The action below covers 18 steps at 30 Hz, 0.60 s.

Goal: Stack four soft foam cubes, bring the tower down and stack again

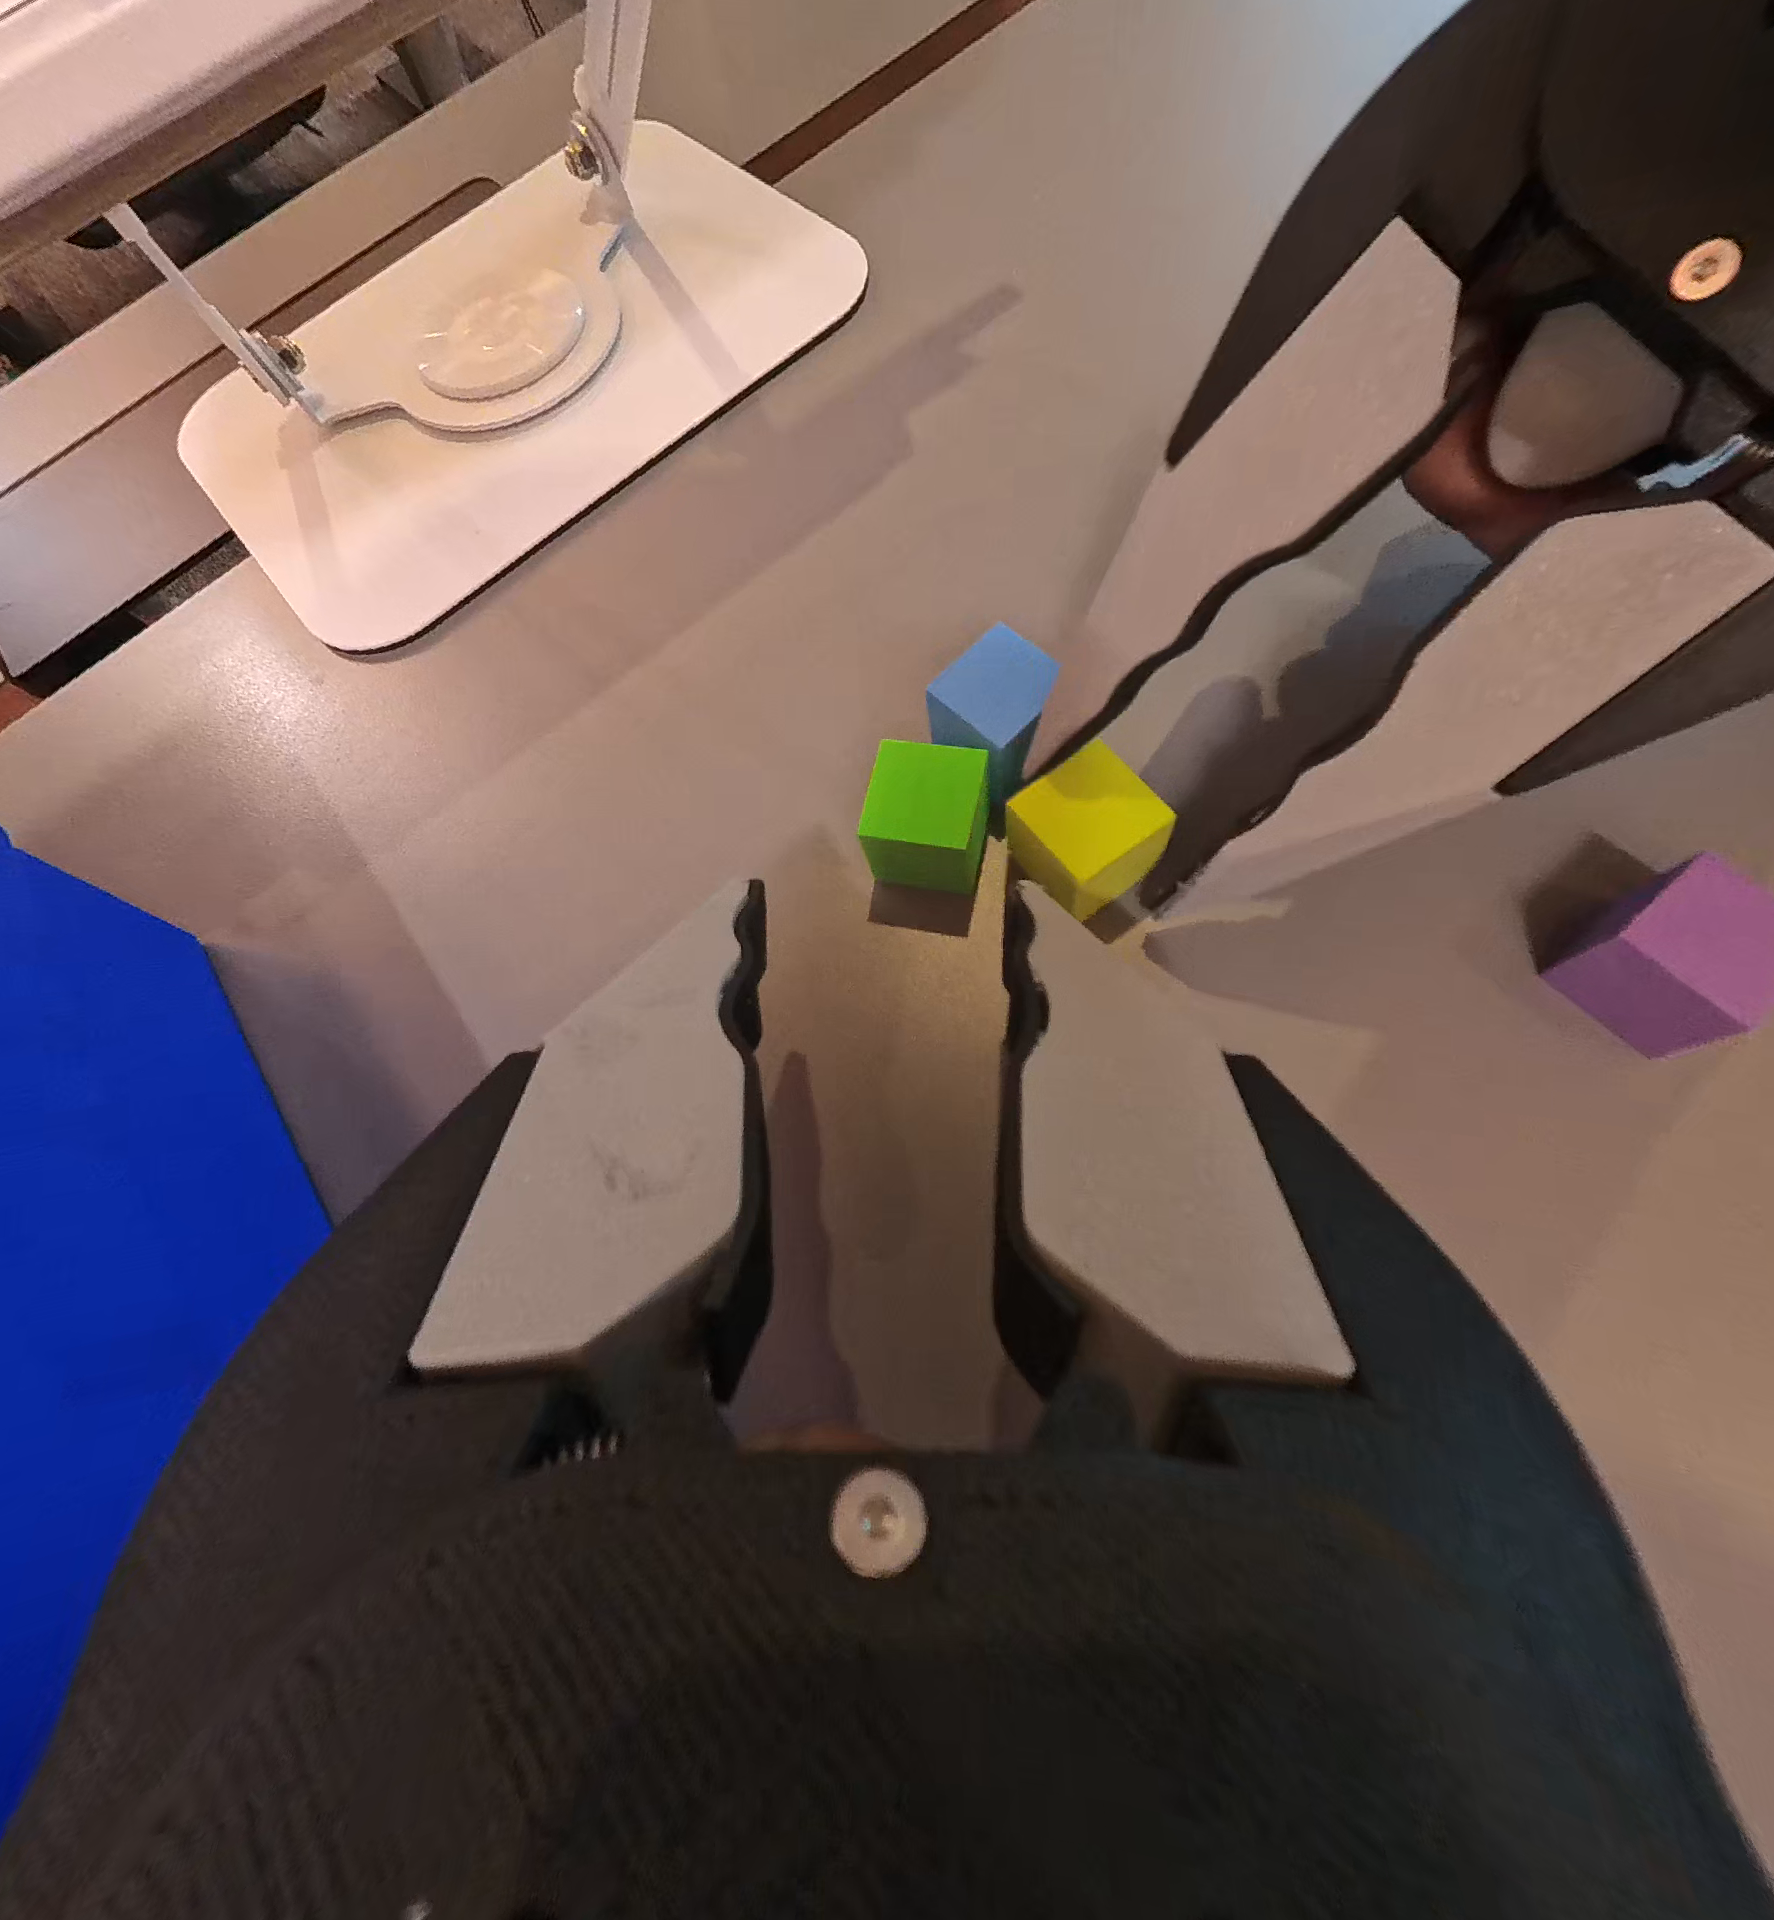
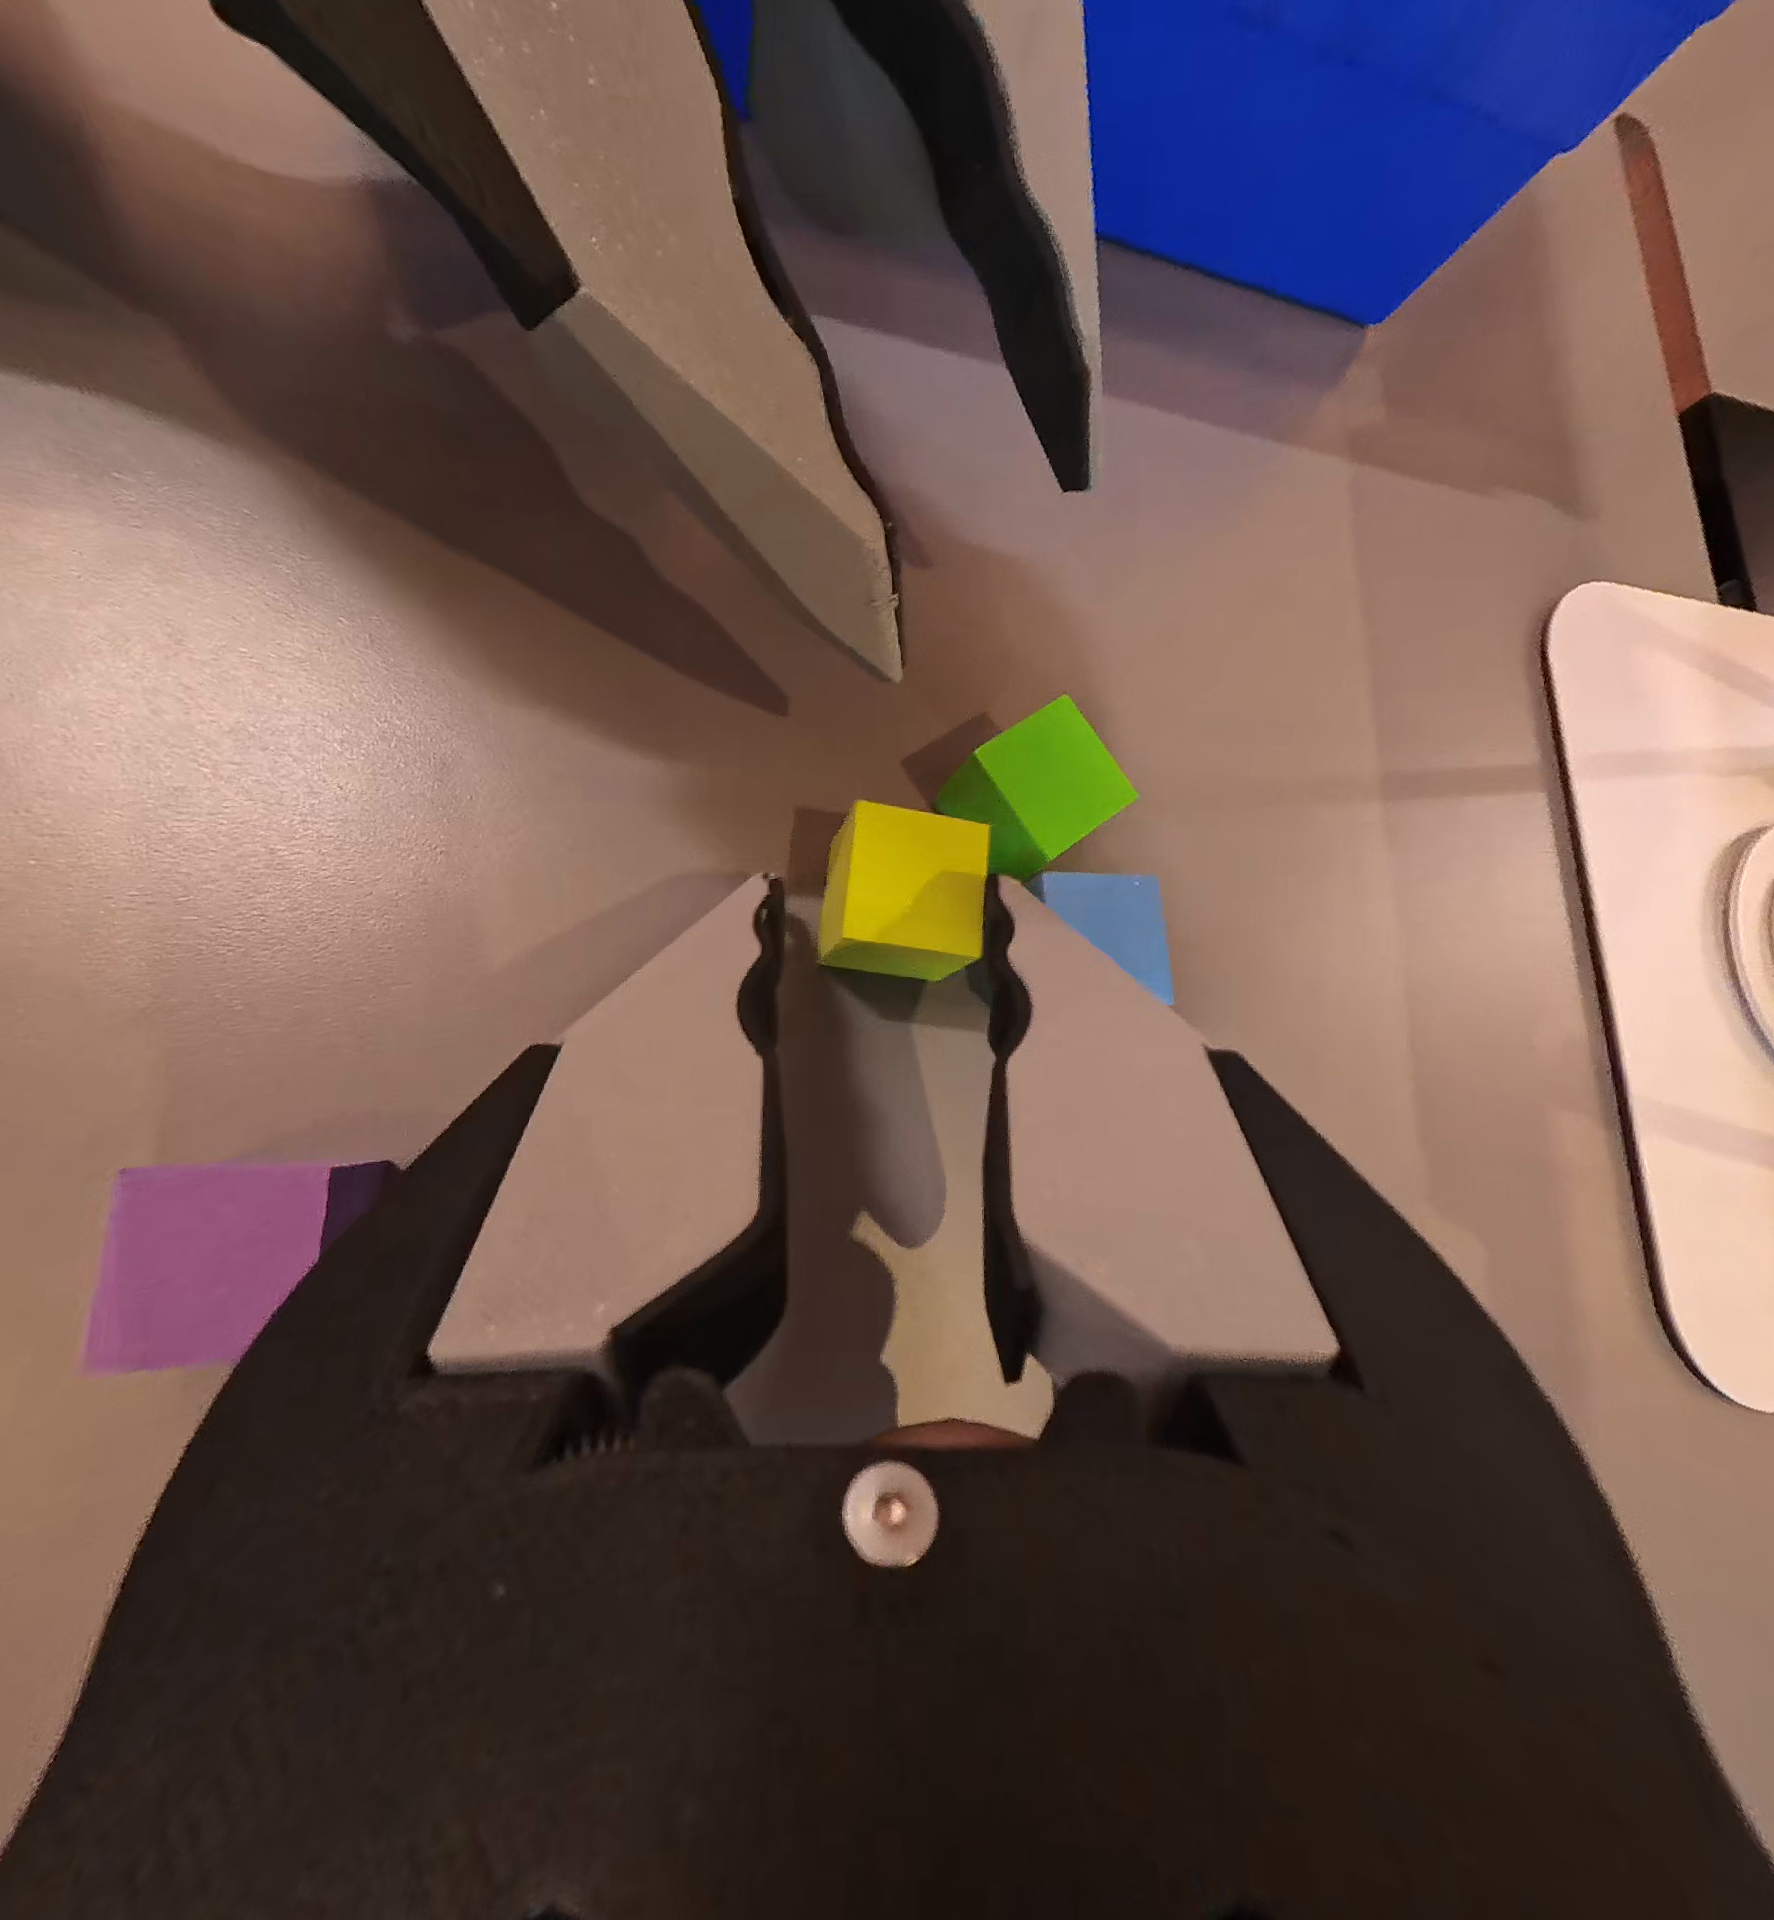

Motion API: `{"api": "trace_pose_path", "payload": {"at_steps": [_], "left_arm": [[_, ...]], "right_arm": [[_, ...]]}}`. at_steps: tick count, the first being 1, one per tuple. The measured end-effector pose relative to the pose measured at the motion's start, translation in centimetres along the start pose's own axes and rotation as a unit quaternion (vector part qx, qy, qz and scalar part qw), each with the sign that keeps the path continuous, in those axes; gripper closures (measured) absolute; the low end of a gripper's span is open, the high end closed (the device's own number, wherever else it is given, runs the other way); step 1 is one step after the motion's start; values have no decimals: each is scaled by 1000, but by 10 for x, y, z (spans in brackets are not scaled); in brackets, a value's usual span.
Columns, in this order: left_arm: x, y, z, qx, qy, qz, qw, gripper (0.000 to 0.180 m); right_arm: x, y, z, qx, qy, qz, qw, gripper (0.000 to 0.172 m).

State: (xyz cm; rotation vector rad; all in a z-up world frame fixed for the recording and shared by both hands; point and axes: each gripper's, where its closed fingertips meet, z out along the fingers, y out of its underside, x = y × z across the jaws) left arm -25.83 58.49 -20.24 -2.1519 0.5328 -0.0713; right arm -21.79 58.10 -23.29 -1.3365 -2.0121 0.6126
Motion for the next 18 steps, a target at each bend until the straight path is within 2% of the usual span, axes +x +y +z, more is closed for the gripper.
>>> {"api": "trace_pose_path", "payload": {"at_steps": [3, 12, 16, 18], "left_arm": [[0, 0, 0, 0, 1, -1, 1000, 137], [1, 1, 1, -3, 1, 2, 1000, 137], [1, 2, 1, -5, 0, 2, 1000, 137], [1, 1, 1, -4, 1, 4, 1000, 137]], "right_arm": [[0, -3, 0, 10, -2, 10, 1000, 146], [-1, 1, 3, 8, -18, 50, 999, 146], [-4, -6, -21, 15, -37, 30, 999, 146], [-12, -15, -41, 29, -71, 33, 997, 146]]}}
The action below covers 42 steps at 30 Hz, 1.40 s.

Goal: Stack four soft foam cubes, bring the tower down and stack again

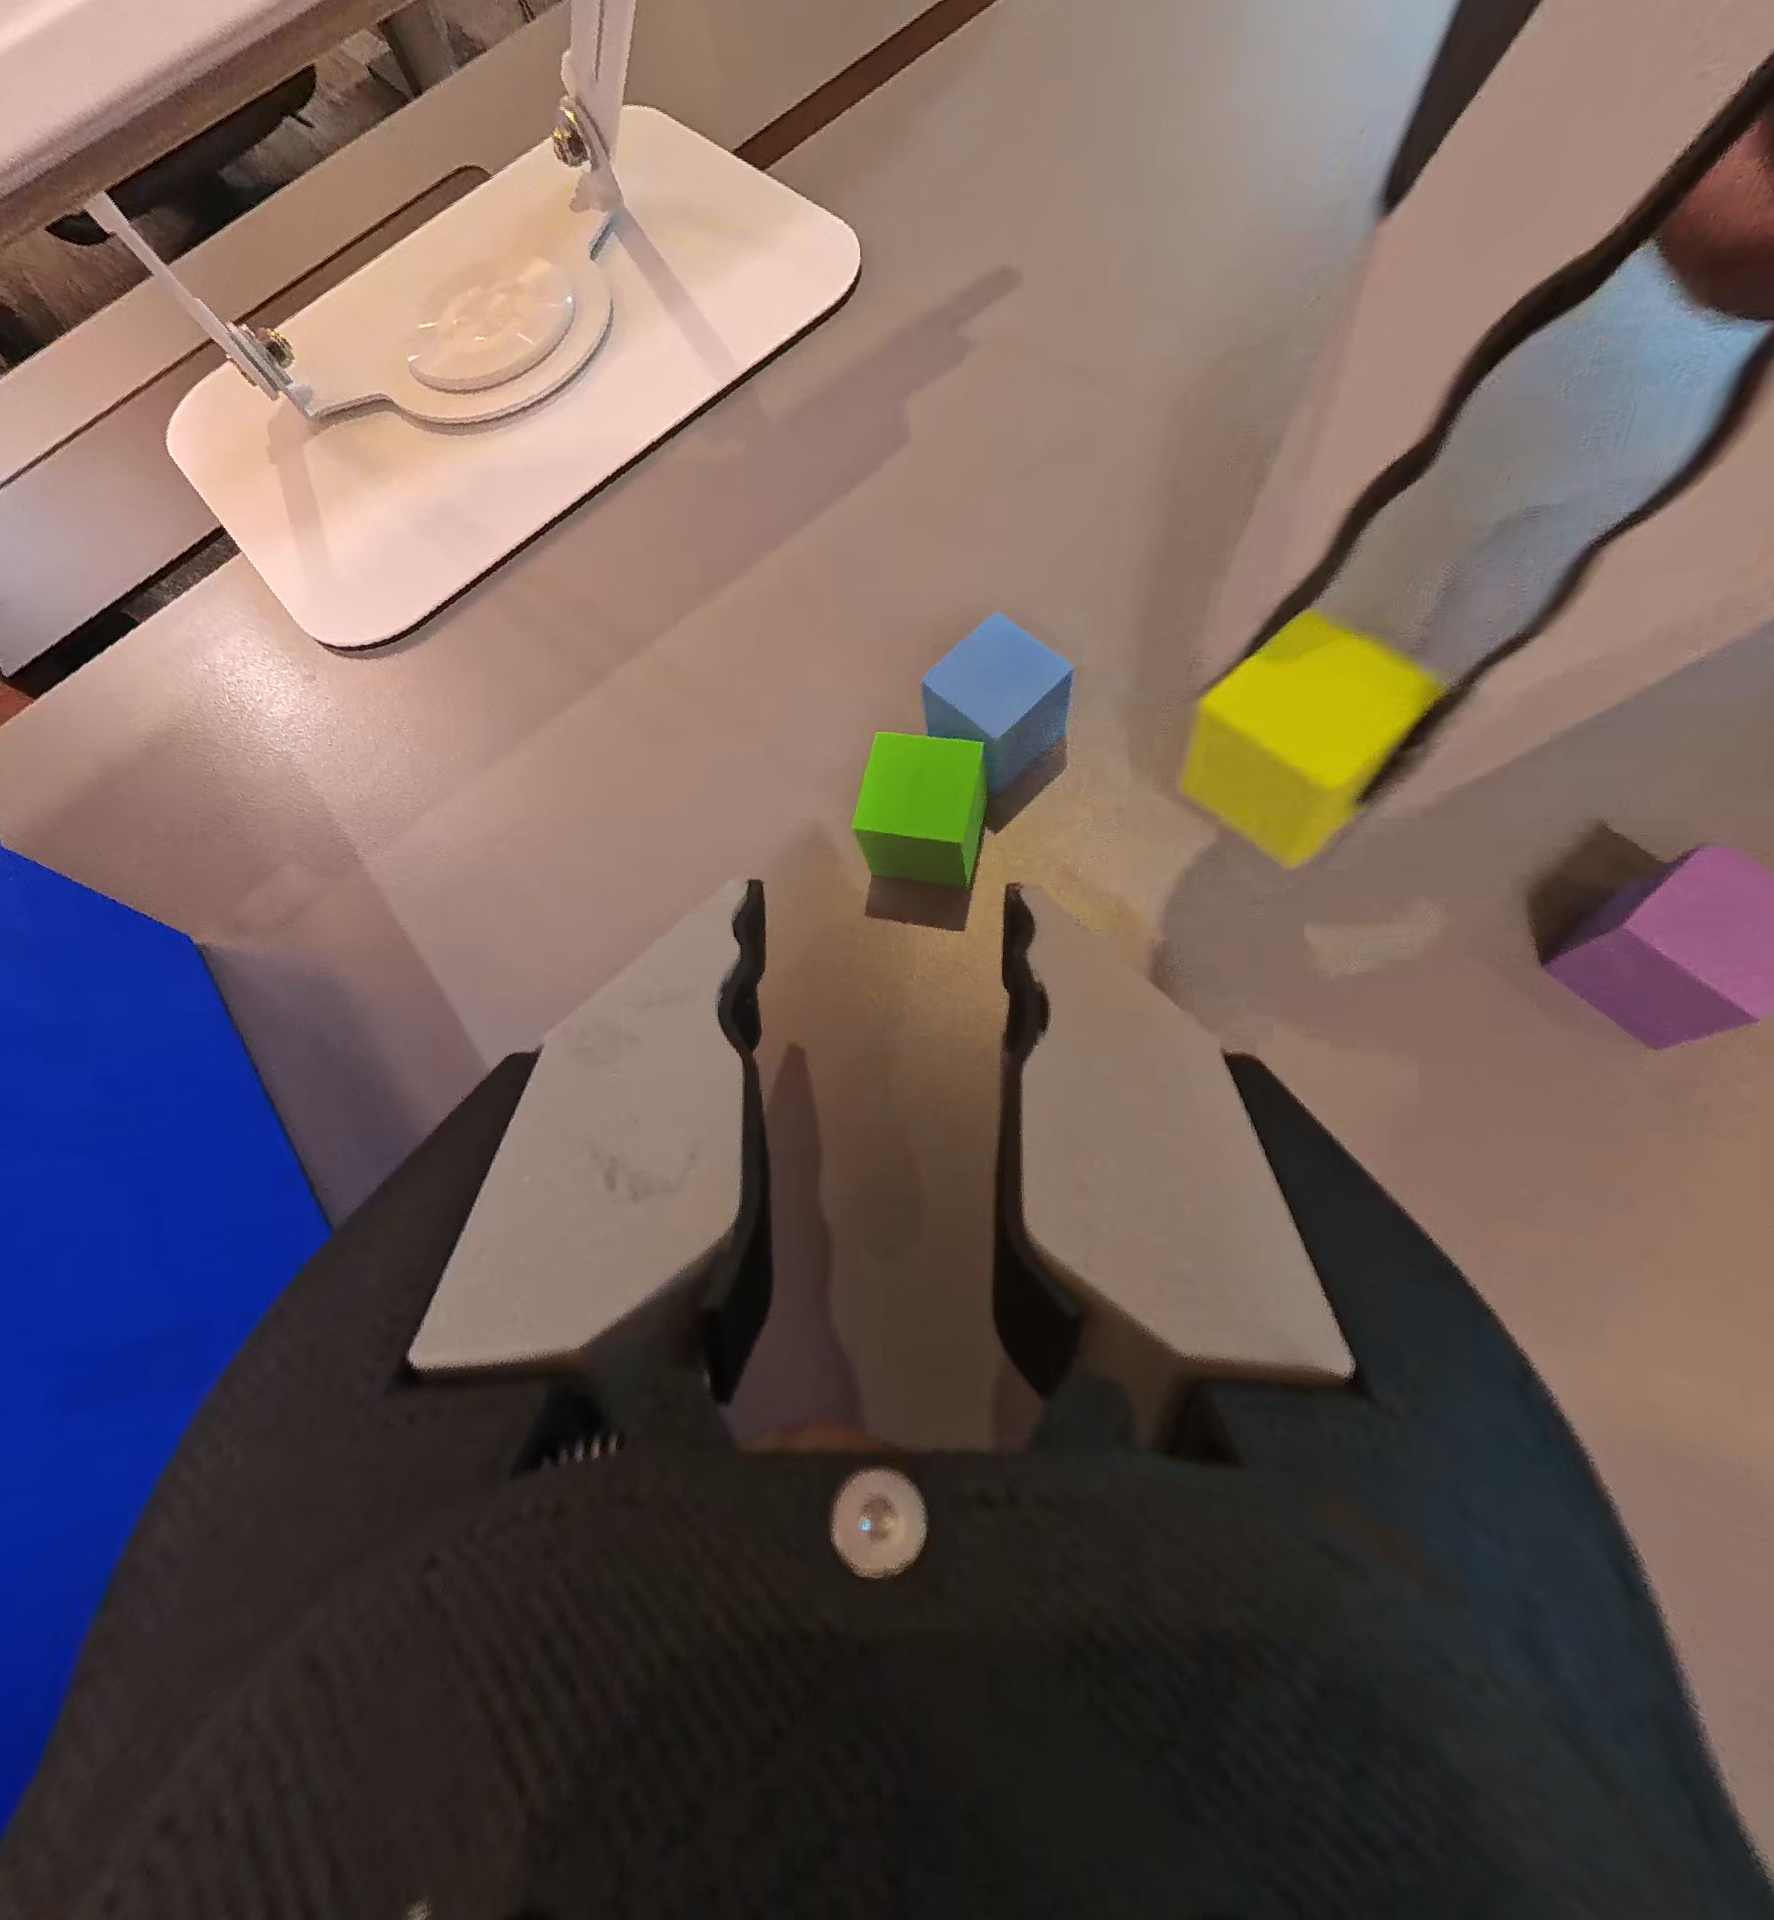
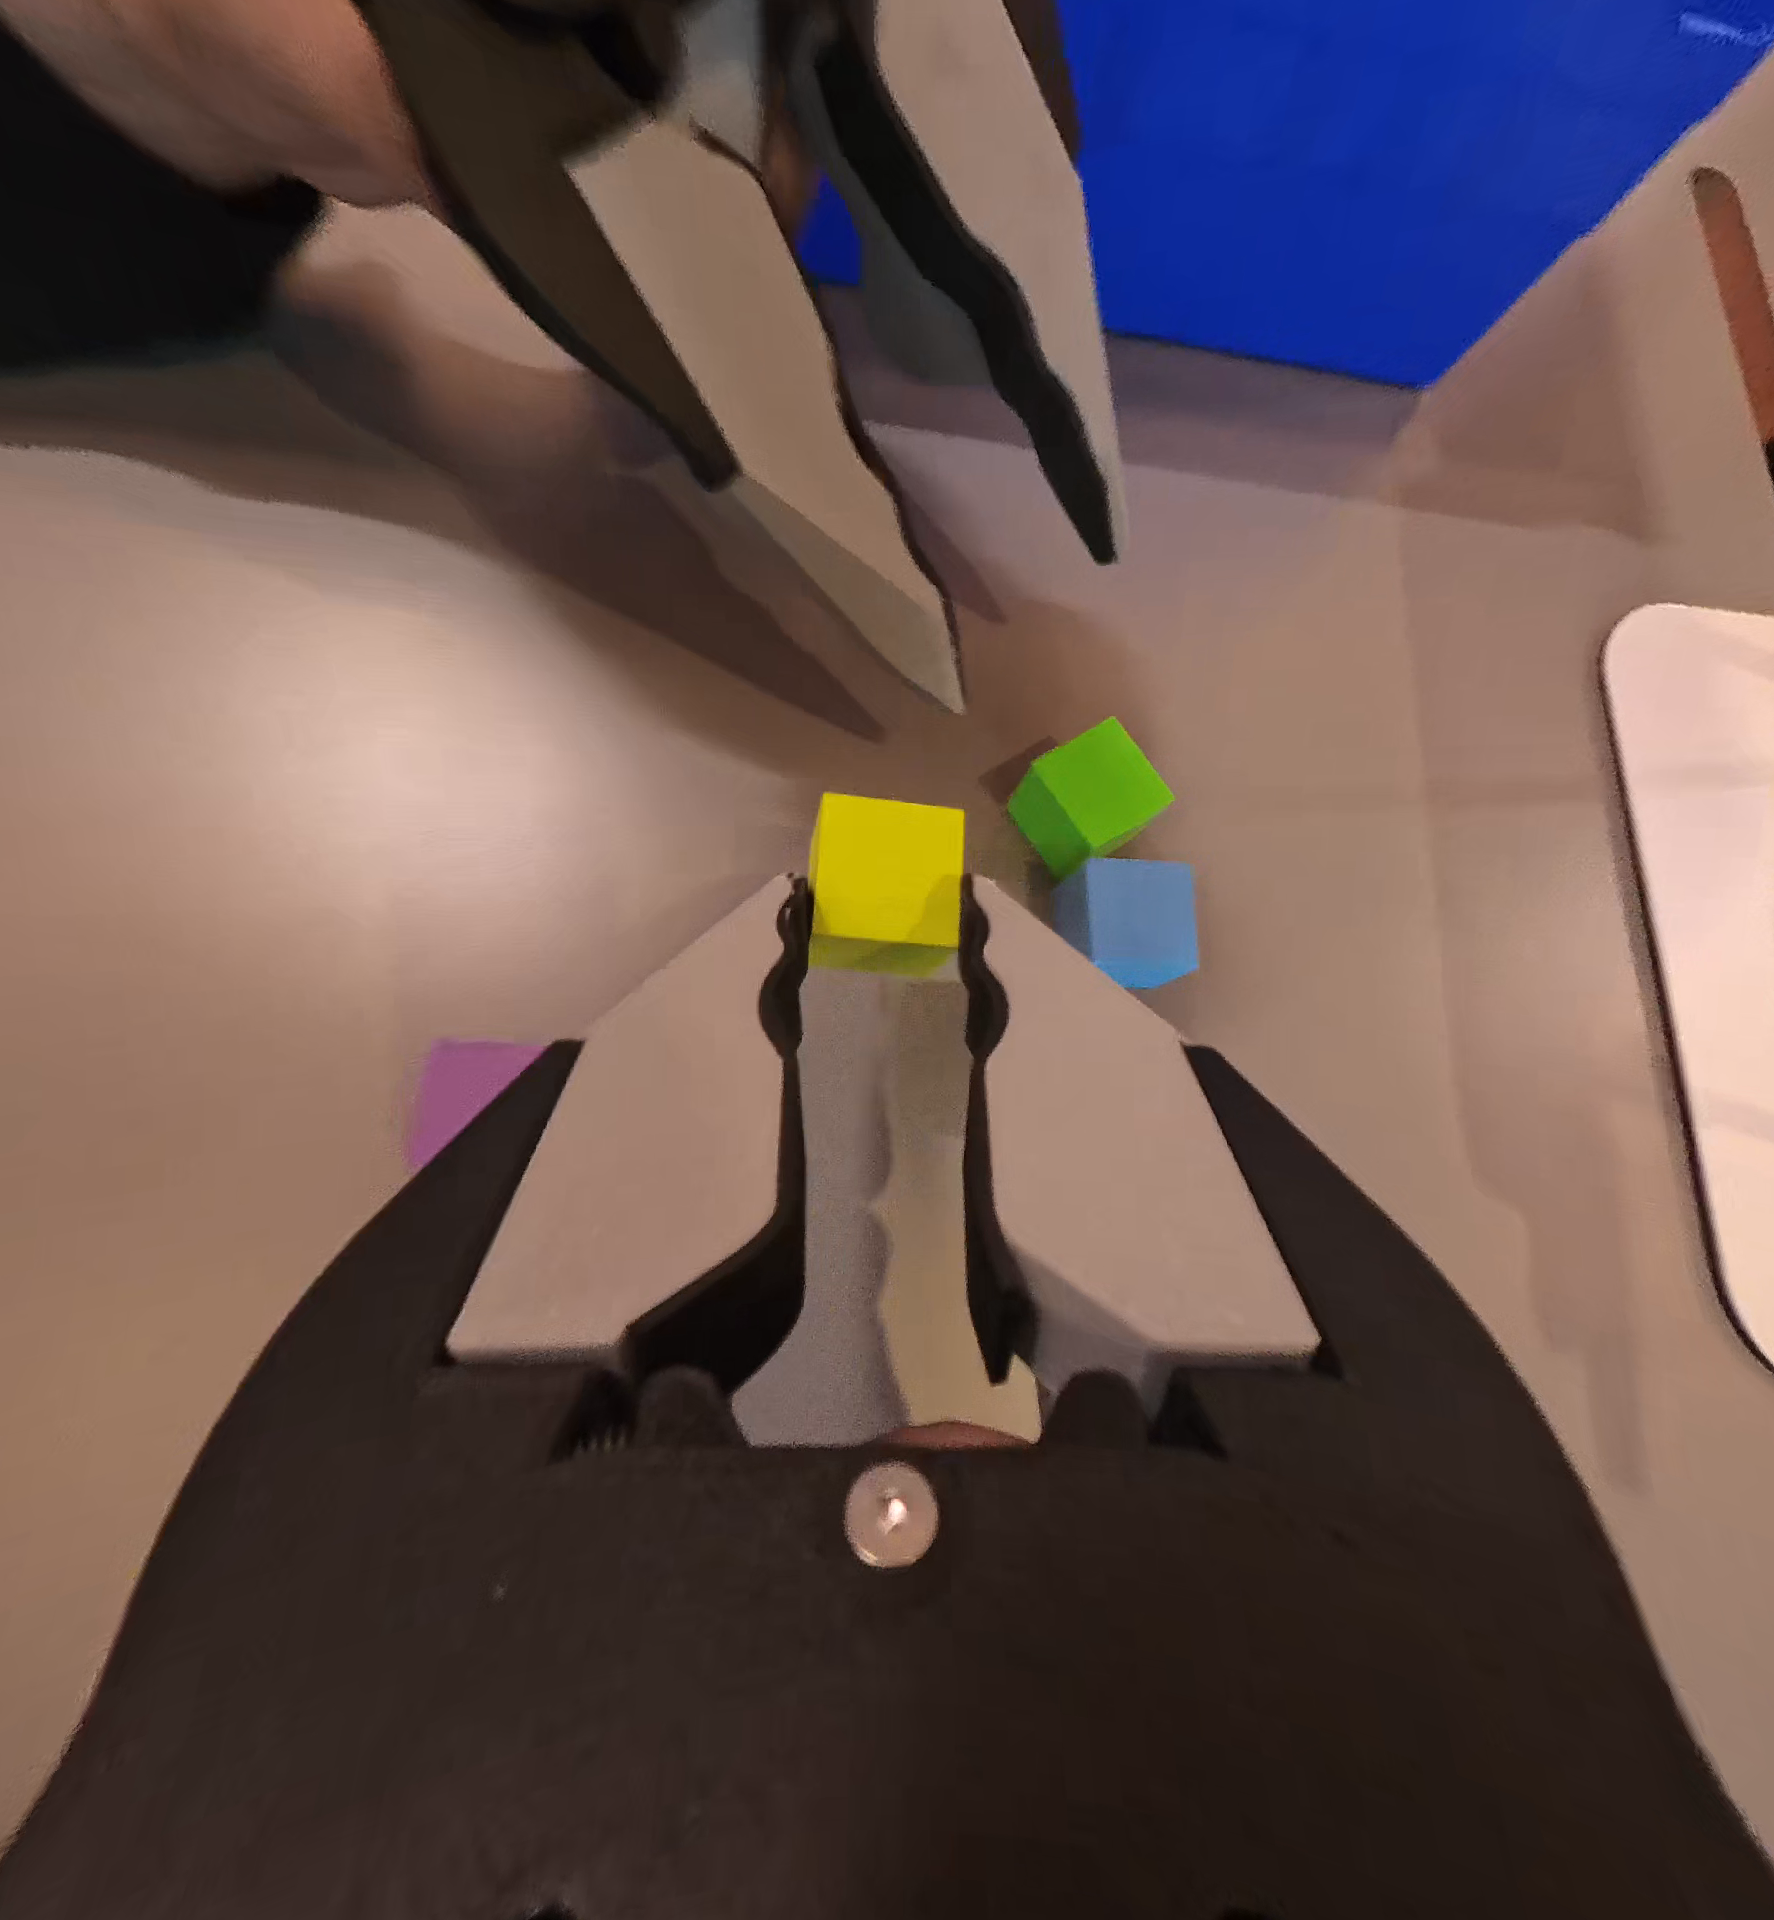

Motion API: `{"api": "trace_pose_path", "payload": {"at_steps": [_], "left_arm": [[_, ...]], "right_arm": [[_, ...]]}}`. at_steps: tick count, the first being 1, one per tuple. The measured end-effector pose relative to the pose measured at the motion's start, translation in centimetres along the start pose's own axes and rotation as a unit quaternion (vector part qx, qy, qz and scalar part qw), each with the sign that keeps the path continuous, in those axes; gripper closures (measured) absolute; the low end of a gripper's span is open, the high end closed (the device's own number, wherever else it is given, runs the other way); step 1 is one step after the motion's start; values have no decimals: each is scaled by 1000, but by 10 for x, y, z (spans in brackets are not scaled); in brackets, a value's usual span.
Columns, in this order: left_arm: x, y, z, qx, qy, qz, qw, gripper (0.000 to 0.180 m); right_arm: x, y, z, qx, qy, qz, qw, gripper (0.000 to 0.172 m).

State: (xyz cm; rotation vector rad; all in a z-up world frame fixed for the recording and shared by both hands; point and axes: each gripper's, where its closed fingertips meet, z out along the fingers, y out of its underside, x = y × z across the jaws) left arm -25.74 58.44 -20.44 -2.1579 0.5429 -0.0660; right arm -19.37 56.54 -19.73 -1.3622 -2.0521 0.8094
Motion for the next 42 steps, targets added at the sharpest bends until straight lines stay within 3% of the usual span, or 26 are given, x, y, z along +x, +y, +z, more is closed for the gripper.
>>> {"api": "trace_pose_path", "payload": {"at_steps": [4, 10, 16, 24, 42], "left_arm": [[1, 2, 2, -6, 1, 3, 1000, 137], [1, 6, 6, -18, -5, 10, 1000, 137], [3, 6, 7, -20, -6, 16, 1000, 137], [10, 7, 10, -26, -5, 31, 999, 137], [14, 9, 14, -32, 0, 40, 999, 137]], "right_arm": [[-21, -2, -27, -19, -27, -22, 999, 146], [-37, 8, -32, -65, -7, -27, 997, 146], [-58, 16, -33, -60, 1, -18, 998, 146], [-68, 7, -48, 15, 12, 18, 1000, 146], [-74, 22, -32, -11, -7, 3, 1000, 146]]}}
